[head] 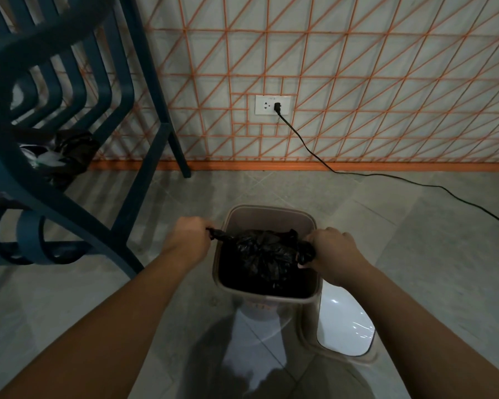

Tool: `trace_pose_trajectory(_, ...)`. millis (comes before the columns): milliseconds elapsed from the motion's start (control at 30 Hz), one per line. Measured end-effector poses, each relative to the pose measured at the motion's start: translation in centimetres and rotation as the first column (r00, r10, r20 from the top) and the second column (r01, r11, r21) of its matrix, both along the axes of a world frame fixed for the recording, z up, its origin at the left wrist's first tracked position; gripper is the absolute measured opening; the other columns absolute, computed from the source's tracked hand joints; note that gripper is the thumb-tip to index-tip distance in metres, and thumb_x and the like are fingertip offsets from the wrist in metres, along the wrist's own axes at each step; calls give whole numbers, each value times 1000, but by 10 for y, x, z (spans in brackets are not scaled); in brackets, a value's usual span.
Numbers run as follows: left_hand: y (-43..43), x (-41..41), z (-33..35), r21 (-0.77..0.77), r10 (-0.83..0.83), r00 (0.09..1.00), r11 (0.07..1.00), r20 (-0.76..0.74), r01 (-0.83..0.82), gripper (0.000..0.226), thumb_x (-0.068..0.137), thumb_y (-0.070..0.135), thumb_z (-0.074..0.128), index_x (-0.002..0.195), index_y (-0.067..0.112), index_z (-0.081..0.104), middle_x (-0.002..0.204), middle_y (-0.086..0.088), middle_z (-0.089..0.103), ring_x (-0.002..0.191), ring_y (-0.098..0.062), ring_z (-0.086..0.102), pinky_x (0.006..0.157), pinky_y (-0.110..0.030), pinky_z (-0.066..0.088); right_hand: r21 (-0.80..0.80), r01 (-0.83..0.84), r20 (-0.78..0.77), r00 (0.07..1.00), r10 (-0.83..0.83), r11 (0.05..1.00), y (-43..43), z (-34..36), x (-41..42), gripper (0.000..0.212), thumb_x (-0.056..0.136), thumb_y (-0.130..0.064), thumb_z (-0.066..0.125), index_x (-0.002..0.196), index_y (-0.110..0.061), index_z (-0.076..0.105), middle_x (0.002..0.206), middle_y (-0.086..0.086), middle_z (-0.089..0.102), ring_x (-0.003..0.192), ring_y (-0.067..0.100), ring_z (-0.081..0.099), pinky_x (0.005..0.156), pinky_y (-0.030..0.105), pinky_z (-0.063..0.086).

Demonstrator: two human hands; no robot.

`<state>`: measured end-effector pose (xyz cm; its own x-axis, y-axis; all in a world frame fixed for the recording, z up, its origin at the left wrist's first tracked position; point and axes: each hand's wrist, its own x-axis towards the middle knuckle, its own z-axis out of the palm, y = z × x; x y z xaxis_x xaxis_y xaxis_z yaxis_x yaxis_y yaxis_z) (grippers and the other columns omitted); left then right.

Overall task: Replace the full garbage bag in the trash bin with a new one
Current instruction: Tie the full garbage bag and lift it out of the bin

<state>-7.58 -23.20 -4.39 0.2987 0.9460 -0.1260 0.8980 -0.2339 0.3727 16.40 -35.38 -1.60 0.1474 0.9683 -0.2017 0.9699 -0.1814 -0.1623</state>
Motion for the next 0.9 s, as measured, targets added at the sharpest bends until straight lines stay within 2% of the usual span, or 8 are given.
trace_pose_trajectory(133, -5, -2, -2, 60, -19, 1000, 998, -24, 20, 26, 90, 7, 49, 98, 16, 73, 93, -16, 67, 83, -32, 62, 64, -33, 48, -64, 38, -90, 995, -43, 997, 1, -3, 1, 26, 78, -24, 71, 102, -15, 67, 109, 11, 66, 108, 31, 59, 85, 35, 47)
trace_pose_trajectory(267, -9, 8, 0, 74, -88, 995, 994, 39, 85, 17, 89, 7, 49, 91, 4, 66, 91, -22, 66, 81, -36, 62, 60, -31, 41, 35, 8, -169, 986, -2, 999, 0, -2, 1, 25, 81, -17, 61, 105, -10, 65, 112, 12, 58, 112, 27, 54, 88, 28, 43)
trace_pose_trajectory(433, -15, 19, 2, -199, -44, 962, 975, 269, 101, 8, 90, 17, 49, 86, 19, 56, 93, -12, 69, 82, -28, 67, 75, -40, 55, 32, 39, -444, 896, -21, 999, 3, -12, -18, 74, 73, -35, 75, 134, -15, 38, 129, 11, 45, 123, 24, 44, 99, 24, 35)
trace_pose_trajectory(533, -25, 28, 5, -237, -89, 952, 958, 293, 163, 4, 87, 21, 55, 84, 24, 57, 88, -5, 70, 80, -21, 66, 73, -33, 52, -1, 66, -564, 824, -55, 998, 5, -23, -29, 105, 66, -45, 80, 148, -26, 17, 139, 12, 40, 130, 24, 41, 107, 26, 33)
trace_pose_trajectory(633, -34, 35, 10, -214, -187, 933, 942, 307, 259, 5, 87, 21, 57, 84, 25, 57, 90, 0, 68, 84, -16, 62, 67, -21, 44, -34, 86, -541, 836, -90, 996, 8, -36, -34, 114, 64, -49, 80, 150, -35, 7, 138, 16, 39, 129, 28, 42, 105, 29, 36)
trace_pose_trajectory(733, -44, 43, 17, -237, -234, 901, 913, 365, 333, 9, 88, 18, 56, 83, 26, 56, 90, -2, 67, 86, -18, 62, 76, -29, 47, -81, 88, -492, 863, -117, 993, 8, -47, -37, 105, 67, -46, 79, 150, -32, 17, 131, 17, 42, 121, 31, 47, 100, 29, 40)
trace_pose_trajectory(833, -51, 48, 21, -242, -271, 870, 888, 411, 391, 9, 86, 18, 59, 81, 25, 59, 82, 1, 65, 79, -14, 61, 77, -33, 48, -36, 77, -383, 920, -85, 996, 12, -52, -39, 60, 75, -34, 75, 128, -17, 53, 120, 16, 55, 109, 31, 54, 84, 27, 40)
trace_pose_trajectory(900, -52, 48, 25, -204, -285, 833, 885, 475, 419, 5, 83, 20, 66, 85, 25, 65, 79, 3, 64, 74, -8, 58, 71, -26, 47, 81, 110, -372, 925, -72, 991, 16, -43, -39, 31, 80, -24, 69, 107, -12, 64, 107, 18, 62, 100, 34, 59, 75, 30, 38)
